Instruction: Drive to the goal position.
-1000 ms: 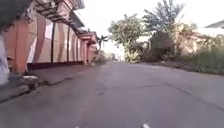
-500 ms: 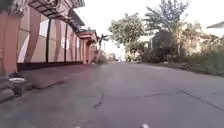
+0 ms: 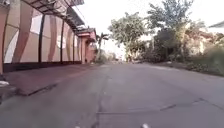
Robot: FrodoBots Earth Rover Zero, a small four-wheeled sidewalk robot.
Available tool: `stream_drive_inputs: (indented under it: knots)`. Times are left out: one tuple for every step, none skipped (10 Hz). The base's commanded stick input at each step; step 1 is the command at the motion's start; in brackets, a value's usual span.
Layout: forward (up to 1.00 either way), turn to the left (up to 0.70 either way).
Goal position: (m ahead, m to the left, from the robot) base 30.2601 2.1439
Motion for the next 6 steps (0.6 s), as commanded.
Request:
stream_drive_inputs:
  knots:
    - [1.00,0.00]
    - [1.00,0.00]
    - [1.00,0.00]
    - [1.00,0.00]
    - [1.00,0.00]
    - [1.00,0.00]
